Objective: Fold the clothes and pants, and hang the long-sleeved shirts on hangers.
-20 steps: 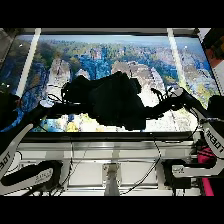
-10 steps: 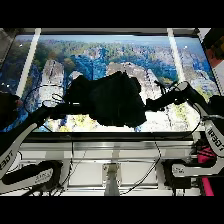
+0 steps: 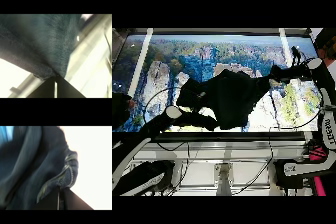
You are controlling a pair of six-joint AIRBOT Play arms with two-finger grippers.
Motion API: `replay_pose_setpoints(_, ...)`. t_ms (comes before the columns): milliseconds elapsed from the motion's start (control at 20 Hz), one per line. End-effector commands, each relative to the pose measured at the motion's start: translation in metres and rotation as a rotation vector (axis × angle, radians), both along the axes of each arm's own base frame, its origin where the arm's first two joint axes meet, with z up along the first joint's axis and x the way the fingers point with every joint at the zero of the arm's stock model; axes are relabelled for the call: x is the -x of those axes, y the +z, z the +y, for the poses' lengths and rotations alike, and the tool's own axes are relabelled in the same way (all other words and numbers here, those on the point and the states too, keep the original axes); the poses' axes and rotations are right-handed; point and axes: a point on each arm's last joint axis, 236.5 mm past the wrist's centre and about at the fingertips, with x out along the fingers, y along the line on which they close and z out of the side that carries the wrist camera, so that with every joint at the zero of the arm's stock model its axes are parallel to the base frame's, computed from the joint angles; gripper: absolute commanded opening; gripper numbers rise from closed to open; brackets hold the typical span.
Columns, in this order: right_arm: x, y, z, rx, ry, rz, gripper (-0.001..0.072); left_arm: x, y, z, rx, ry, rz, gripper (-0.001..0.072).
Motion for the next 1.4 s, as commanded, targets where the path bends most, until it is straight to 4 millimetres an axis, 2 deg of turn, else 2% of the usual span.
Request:
replay_pose_setpoints(0, -0.065, 0.029, -0.024, -0.018, -0.194, -0.169, 0.0032, 0.043, 0.007, -0.045, 0.015, -0.056, -0.038, 0.0008)
replay_pose_setpoints(50, -0.082, 0.037, -0.029, -0.025, -0.248, -0.222, 0.0035, 0.04, 0.012, -0.057, 0.038, -0.028, -0.074, 0.001)
replay_pose_setpoints(100, -0.098, 0.046, -0.034, -0.026, -0.291, -0.284, 0.0075, 0.033, 0.018, -0.065, 0.065, 0.02, -0.106, 0.0023)
replay_pose_setpoints(150, -0.11, 0.059, -0.036, -0.025, -0.325, -0.348, 0.0289, 0.02, 0.024, -0.07, 0.091, 0.086, -0.139, 0.0154)
replay_pose_setpoints(200, -0.116, 0.071, -0.035, -0.025, -0.331, -0.383, 0.056, 0.006, 0.029, -0.069, 0.104, 0.142, -0.168, 0.0366)
replay_pose_setpoints(250, -0.117, 0.079, -0.036, -0.016, -0.321, -0.4, 0.0623, -0.008, 0.032, -0.066, 0.109, 0.19, -0.201, 0.0522)
replay_pose_setpoints(300, -0.116, 0.082, -0.034, -0.001, -0.3, -0.398, 0.0623, -0.02, 0.034, -0.062, 0.11, 0.226, -0.219, 0.0522)
replay_pose_setpoints(400, -0.104, 0.076, -0.038, 0.057, -0.235, -0.339, 0.0603, -0.041, 0.036, -0.049, 0.107, 0.287, -0.232, 0.0515)
replay_pose_setpoints(450, -0.094, 0.07, -0.039, 0.085, -0.196, -0.29, 0.0479, -0.053, 0.038, -0.04, 0.107, 0.321, -0.237, 0.0447)
replay_pose_setpoints(500, -0.08, 0.06, -0.043, 0.122, -0.153, -0.225, 0.0216, -0.066, 0.043, -0.031, 0.112, 0.357, -0.246, 0.0322)
replay_pose_setpoints(550, -0.067, 0.052, -0.048, 0.161, -0.112, -0.167, 0.0049, -0.082, 0.05, -0.019, 0.119, 0.402, -0.26, 0.0095)
replay_pose_setpoints(600, -0.054, 0.043, -0.057, 0.205, -0.073, -0.113, 0.0034, -0.099, 0.058, -0.004, 0.115, 0.439, -0.293, 0.0009)
replay_pose_setpoints(750, -0.013, 0.017, -0.076, 0.241, 0.028, 0.044, 0.0032, -0.161, 0.08, 0.068, 0.11, 0.638, -0.34, 0.0008)
replay_pose_setpoints(850, 0.018, -0.002, -0.066, 0.17, 0.13, 0.122, 0.0031, -0.18, 0.079, 0.119, 0.103, 0.72, -0.262, 0.0008)
replay_pose_setpoints(1000, 0.068, -0.028, -0.029, 0.0, 0.215, 0.167, 0.0032, -0.178, 0.051, 0.195, -0.028, 0.758, -0.176, 0.0007)
replay_pose_setpoints(1100, 0.113, -0.049, -0.01, -0.072, 0.209, 0.22, 0.0032, -0.17, 0.029, 0.248, -0.129, 0.863, -0.085, 0.0008)
replay_pose_setpoints(1150, 0.136, -0.06, -0.006, -0.083, 0.196, 0.25, 0.0032, -0.163, 0.018, 0.268, -0.184, 0.883, -0.05, 0.0008)
replay_pose_setpoints(1200, 0.159, -0.07, -0.006, -0.087, 0.172, 0.279, 0.0032, -0.152, 0.008, 0.283, -0.242, 0.875, -0.021, 0.0009)
replay_pose_setpoints(1300, 0.2, -0.083, -0.011, -0.108, 0.122, 0.33, 0.0032, -0.131, -0.008, 0.292, -0.281, 0.843, 0.072, 0.0015)
replay_pose_setpoints(1350, 0.219, -0.086, -0.012, -0.125, 0.106, 0.358, 0.0033, -0.125, -0.012, 0.29, -0.282, 0.828, 0.11, 0.0105)
